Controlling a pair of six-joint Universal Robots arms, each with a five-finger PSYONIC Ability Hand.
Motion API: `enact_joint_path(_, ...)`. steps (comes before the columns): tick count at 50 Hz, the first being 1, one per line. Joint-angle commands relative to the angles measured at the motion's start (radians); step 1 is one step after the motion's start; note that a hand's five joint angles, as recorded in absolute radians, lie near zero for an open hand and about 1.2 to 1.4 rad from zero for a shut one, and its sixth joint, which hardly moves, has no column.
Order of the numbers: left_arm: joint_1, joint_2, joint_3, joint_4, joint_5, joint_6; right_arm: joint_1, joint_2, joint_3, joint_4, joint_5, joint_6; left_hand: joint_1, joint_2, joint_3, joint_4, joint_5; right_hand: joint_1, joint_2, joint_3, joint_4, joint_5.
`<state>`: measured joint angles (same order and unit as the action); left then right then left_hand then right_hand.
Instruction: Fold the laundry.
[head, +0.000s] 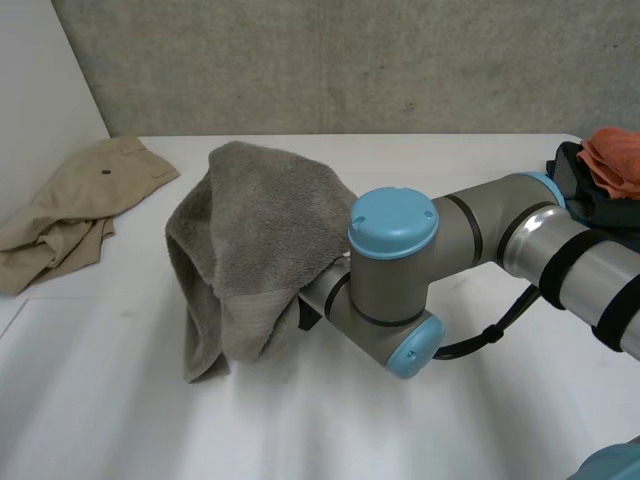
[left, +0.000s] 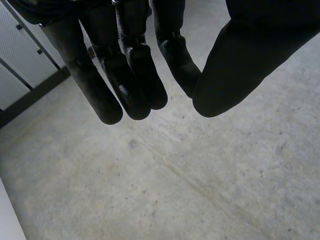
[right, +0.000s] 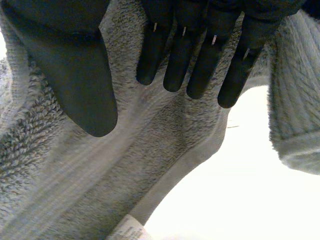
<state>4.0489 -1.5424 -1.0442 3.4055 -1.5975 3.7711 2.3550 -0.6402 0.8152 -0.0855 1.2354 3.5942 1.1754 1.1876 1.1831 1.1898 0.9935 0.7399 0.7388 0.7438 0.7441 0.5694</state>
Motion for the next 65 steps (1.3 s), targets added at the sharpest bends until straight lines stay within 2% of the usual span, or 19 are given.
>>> enact_joint_path(1,-0.005,0.011,-0.003,0.002,0.021,-0.01,-0.005,0.01,-0.017,0.041,0.006,-0.023,0.221,0.209,0.213,0.206,0.228,0.019,0.02,0.015,0.015,0.015)
enact_joint_path(3,-0.004,0.015,-0.003,-0.002,0.019,-0.016,-0.011,0.007,-0.031,0.088,0.022,-0.081,0.221,0.209,0.213,0.206,0.228,-0.054,-0.053,-0.058,-0.058,-0.058)
enact_joint_path(5,-0.002,0.015,-0.005,-0.011,0.019,-0.034,-0.014,0.004,-0.044,0.124,0.044,-0.136,0.055,0.043,0.047,0.04,0.062,-0.116,-0.115,-0.12,-0.12,-0.12)
enact_joint_path(9,0.01,0.016,-0.017,-0.041,0.017,-0.079,-0.016,-0.027,-0.068,0.207,0.145,-0.317,-0.403,-0.415,-0.41,-0.417,-0.395,-0.207,-0.206,-0.211,-0.211,-0.211)
enact_joint_path(11,0.027,0.016,-0.023,-0.058,0.017,-0.103,-0.017,-0.059,-0.07,0.236,0.211,-0.429,-0.501,-0.513,-0.508,-0.515,-0.493,-0.263,-0.262,-0.267,-0.267,-0.267)
enact_joint_path(13,0.067,0.015,-0.037,-0.09,0.021,-0.155,-0.023,-0.087,-0.068,0.239,0.254,-0.524,-0.671,-0.683,-0.678,-0.685,-0.663,-0.263,-0.262,-0.267,-0.267,-0.267)
enact_joint_path(17,0.148,0.005,-0.063,-0.178,0.048,-0.269,-0.026,-0.111,-0.056,0.247,0.271,-0.6,-0.97,-0.983,-0.978,-0.985,-0.963,-0.266,-0.265,-0.27,-0.27,-0.27)
enact_joint_path(19,0.189,-0.002,-0.079,-0.222,0.071,-0.318,-0.025,-0.124,-0.036,0.25,0.273,-0.63,-1.001,-1.013,-1.009,-1.015,-0.994,-0.266,-0.265,-0.27,-0.27,-0.27)
enact_joint_path(23,0.291,-0.027,-0.143,-0.302,0.175,-0.428,-0.02,-0.136,0.002,0.25,0.279,-0.673,-1.001,-1.013,-1.009,-1.015,-0.994,-0.269,-0.268,-0.273,-0.273,-0.273)
enact_joint_path(28,0.398,-0.047,-0.262,-0.322,0.373,-0.53,-0.022,-0.148,0.048,0.245,0.292,-0.718,-1.001,-1.013,-1.009,-1.015,-0.994,-0.269,-0.268,-0.273,-0.273,-0.273)
enact_joint_path(32,0.413,-0.051,-0.339,-0.298,0.494,-0.568,-0.023,-0.162,0.081,0.24,0.3,-0.736,-1.001,-1.013,-1.009,-1.015,-0.994,-0.269,-0.268,-0.273,-0.273,-0.273)
enact_joint_path(36,0.41,-0.062,-0.411,-0.269,0.548,-0.573,-0.022,-0.164,0.091,0.234,0.305,-0.749,-1.001,-1.013,-1.009,-1.015,-0.994,-0.272,-0.271,-0.276,-0.276,-0.276)
enact_joint_path(39,0.418,-0.07,-0.448,-0.226,0.525,-0.567,-0.025,-0.164,0.09,0.237,0.34,-0.81,-1.001,-1.013,-1.009,-1.015,-0.994,-0.269,-0.268,-0.273,-0.273,-0.273)
enact_joint_path(44,0.449,-0.068,-0.47,-0.164,0.472,-0.562,-0.042,-0.194,0.082,0.193,0.512,-1.031,-1.001,-1.013,-1.009,-1.015,-0.994,-0.269,-0.268,-0.273,-0.273,-0.273)
enact_joint_path(48,0.464,-0.048,-0.47,-0.155,0.423,-0.562,-0.074,-0.268,0.09,0.173,0.575,-1.169,-1.001,-1.013,-1.009,-1.015,-0.994,-0.272,-0.271,-0.276,-0.276,-0.276)
enact_joint_path(51,0.463,-0.022,-0.468,-0.158,0.369,-0.562,-0.109,-0.315,0.094,0.196,0.541,-1.253,-1.001,-1.013,-1.009,-1.015,-0.994,-0.278,-0.277,-0.282,-0.282,-0.282)
enact_joint_path(55,0.456,0.002,-0.47,-0.192,0.301,-0.544,-0.164,-0.36,0.091,0.286,0.463,-1.258,-1.001,-1.013,-1.009,-1.015,-0.994,-0.275,-0.274,-0.279,-0.279,-0.279)
enact_joint_path(61,0.434,0.01,-0.511,-0.357,0.211,-0.432,-0.236,-0.397,0.079,0.441,0.36,-1.128,-1.001,-1.013,-1.009,-1.015,-0.994,-0.275,-0.274,-0.279,-0.279,-0.279)
enact_joint_path(65,0.406,0.008,-0.549,-0.437,0.156,-0.372,-0.281,-0.403,0.081,0.562,0.222,-1.025,-1.001,-1.013,-1.009,-1.015,-0.994,-0.272,-0.271,-0.276,-0.276,-0.276)
